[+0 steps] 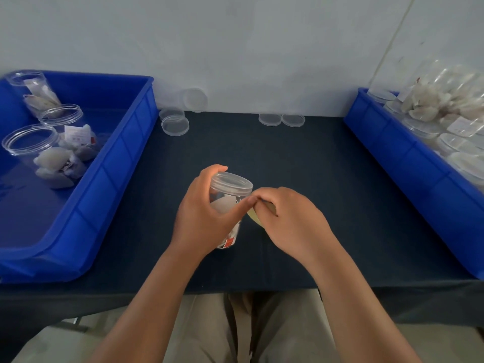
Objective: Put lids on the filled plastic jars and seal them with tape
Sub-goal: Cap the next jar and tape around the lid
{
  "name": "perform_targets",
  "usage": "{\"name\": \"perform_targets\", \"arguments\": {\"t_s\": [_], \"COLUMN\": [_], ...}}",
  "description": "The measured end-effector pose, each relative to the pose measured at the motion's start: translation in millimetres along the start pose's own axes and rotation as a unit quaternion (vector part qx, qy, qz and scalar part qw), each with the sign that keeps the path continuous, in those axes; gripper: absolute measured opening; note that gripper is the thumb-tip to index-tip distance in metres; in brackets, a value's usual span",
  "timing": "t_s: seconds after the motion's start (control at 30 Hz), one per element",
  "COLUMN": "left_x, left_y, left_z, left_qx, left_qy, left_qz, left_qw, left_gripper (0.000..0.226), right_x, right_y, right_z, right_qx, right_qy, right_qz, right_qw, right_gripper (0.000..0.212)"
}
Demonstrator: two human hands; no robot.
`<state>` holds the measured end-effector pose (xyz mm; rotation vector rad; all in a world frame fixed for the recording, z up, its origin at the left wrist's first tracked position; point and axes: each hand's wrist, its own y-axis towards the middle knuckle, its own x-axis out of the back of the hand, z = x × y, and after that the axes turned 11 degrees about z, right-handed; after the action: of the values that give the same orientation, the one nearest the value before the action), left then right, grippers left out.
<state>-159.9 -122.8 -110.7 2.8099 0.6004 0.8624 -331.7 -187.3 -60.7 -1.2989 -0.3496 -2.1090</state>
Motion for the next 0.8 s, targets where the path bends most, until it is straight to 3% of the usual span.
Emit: {"name": "perform_targets", "arguments": {"t_s": [0.33, 0.63, 0.8], "left_x": [5.4, 14.2, 12.7], "left_y": [-1.4, 9.9, 10.3], "left_z": [-3.5, 3.0, 10.3], "left_qx": [-0.019, -0.029, -0.016], "left_qy": [0.023, 0.035, 0.029], "left_qz": [-0.020, 0.024, 0.011], "left_qw": [0.999, 0.999, 0.999], "left_gripper": [0.084, 0.071, 0.062], "right_x": [-3.3, -6.2, -3.3], "right_y": [1.1, 4.1, 5.4], "right_z": [1.6, 4.1, -0.5], "right_qx": [-0.011, -0.004, 0.011], "right_qy": [-0.047, -0.086, -0.039], "right_qz": [-0.028, -0.048, -0.010], "right_qw": [0.998, 0.995, 0.999], "right_gripper": [0.022, 0.025, 0.025]}}
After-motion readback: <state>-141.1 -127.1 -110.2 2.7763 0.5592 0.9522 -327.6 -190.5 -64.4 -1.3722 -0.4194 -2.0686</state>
